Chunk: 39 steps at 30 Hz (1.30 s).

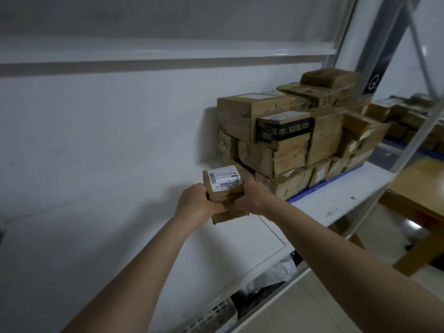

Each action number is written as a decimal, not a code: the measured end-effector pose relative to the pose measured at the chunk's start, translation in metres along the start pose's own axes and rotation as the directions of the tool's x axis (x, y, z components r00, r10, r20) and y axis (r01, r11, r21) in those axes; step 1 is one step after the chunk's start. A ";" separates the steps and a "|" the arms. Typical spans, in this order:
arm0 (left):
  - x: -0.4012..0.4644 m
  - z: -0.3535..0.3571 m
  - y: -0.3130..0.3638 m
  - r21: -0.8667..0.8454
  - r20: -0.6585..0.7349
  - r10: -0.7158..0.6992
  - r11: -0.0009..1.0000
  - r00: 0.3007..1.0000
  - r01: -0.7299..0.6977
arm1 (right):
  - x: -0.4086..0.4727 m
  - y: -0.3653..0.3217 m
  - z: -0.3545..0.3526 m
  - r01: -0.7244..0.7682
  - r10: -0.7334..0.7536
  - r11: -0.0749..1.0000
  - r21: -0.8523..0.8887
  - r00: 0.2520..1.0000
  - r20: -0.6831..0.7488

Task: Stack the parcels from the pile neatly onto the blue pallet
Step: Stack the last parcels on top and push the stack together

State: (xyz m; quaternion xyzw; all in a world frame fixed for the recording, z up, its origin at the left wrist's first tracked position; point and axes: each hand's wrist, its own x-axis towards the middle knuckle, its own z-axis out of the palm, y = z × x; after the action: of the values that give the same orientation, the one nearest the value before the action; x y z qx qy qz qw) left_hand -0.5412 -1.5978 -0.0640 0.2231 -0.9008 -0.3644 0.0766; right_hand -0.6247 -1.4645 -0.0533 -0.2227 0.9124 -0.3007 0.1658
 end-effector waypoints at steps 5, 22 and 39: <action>-0.021 0.046 0.054 0.006 0.076 0.030 1.000 0.997 -0.031 | -0.039 0.057 -0.043 -0.004 0.005 0.998 0.058 1.000 -0.022; -0.067 0.206 0.241 -0.074 0.153 0.185 0.982 0.971 -0.175 | -0.122 0.243 -0.194 -0.028 0.065 0.984 0.177 0.976 -0.206; 0.075 0.301 0.411 -0.364 0.097 0.359 0.881 0.928 -0.302 | -0.005 0.334 -0.379 0.114 0.015 0.955 0.275 0.905 -0.425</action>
State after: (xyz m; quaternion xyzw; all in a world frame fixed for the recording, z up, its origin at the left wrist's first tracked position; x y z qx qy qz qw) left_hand -0.8411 -1.1840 0.0003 0.0189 -0.8516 -0.5138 0.1024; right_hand -0.8879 -1.0412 0.0290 -0.1485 0.8658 -0.4777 -0.0123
